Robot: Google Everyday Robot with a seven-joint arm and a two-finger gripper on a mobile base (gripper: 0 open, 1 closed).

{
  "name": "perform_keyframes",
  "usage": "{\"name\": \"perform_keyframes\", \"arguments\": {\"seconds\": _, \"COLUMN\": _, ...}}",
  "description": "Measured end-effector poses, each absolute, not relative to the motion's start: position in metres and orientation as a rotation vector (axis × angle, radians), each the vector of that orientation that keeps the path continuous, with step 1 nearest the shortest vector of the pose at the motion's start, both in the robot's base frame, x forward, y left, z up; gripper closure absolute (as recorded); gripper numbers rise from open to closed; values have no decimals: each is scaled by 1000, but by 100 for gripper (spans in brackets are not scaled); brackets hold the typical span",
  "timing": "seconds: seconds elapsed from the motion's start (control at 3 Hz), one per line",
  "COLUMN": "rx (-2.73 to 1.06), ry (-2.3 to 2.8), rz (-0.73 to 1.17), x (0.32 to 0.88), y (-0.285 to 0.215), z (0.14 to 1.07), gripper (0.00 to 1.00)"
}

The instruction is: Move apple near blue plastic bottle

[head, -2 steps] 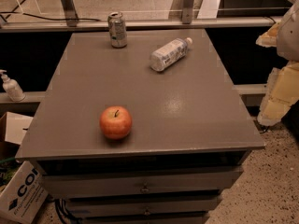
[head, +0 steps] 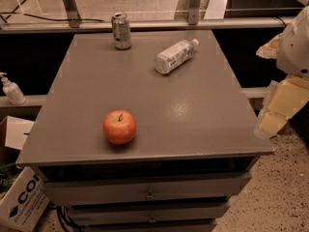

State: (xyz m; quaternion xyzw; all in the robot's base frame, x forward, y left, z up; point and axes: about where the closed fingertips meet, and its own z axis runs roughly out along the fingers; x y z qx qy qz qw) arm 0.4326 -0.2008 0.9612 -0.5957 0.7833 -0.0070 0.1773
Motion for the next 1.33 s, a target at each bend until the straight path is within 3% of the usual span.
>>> {"name": "perform_keyframes", "arguments": {"seconds": 1.33, "rx": -1475, "ry": 1820, "rz": 670, "x": 435, "y": -41, "z": 875, "gripper": 0}}
